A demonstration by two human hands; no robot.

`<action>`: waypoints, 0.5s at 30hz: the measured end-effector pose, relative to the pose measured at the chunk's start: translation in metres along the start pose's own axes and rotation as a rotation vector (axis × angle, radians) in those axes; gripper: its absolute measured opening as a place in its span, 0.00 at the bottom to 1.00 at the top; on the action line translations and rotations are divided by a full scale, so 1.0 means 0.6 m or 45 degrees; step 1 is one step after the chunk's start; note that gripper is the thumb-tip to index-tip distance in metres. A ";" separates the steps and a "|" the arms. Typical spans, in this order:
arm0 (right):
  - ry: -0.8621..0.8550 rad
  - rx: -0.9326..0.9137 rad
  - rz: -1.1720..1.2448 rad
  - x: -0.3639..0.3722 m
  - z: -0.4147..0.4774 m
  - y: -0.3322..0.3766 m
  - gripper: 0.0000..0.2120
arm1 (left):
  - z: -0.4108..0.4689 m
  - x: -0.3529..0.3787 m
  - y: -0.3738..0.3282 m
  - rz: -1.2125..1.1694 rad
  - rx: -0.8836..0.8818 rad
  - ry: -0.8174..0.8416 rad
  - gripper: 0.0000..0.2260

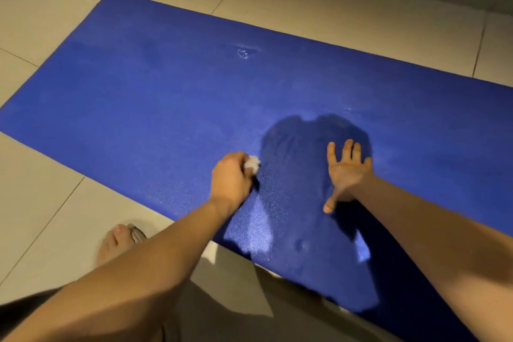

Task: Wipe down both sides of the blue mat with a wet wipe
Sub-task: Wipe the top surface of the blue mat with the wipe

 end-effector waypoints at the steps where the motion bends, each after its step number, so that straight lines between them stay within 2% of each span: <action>1: -0.001 -0.006 -0.001 0.000 0.002 -0.001 0.80 | -0.015 0.026 -0.024 0.010 0.045 0.061 0.04; 5: 0.011 -0.011 -0.017 -0.002 0.004 0.002 0.80 | -0.070 0.107 -0.112 0.232 0.302 0.257 0.06; 8: 0.020 0.003 -0.032 -0.004 0.008 0.005 0.81 | -0.049 0.088 -0.100 0.262 0.357 0.234 0.08; 11: 0.017 0.002 -0.014 -0.003 0.011 0.004 0.81 | 0.008 0.016 -0.048 0.291 0.227 0.062 0.10; 13: 0.014 0.002 -0.016 -0.001 0.013 0.003 0.81 | 0.054 -0.041 -0.011 0.293 0.047 -0.073 0.11; 15: -0.001 0.002 -0.023 -0.001 0.016 0.002 0.81 | 0.090 -0.079 0.020 0.239 -0.168 -0.111 0.09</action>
Point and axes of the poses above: each hand's wrist, its own z-axis towards the middle knuckle, its own x-axis out of the palm, y = z × x, the point moved 9 cm from there along z, towards the middle knuckle, and after that the axes turned 7 degrees about -x, right-handed, at the moved point
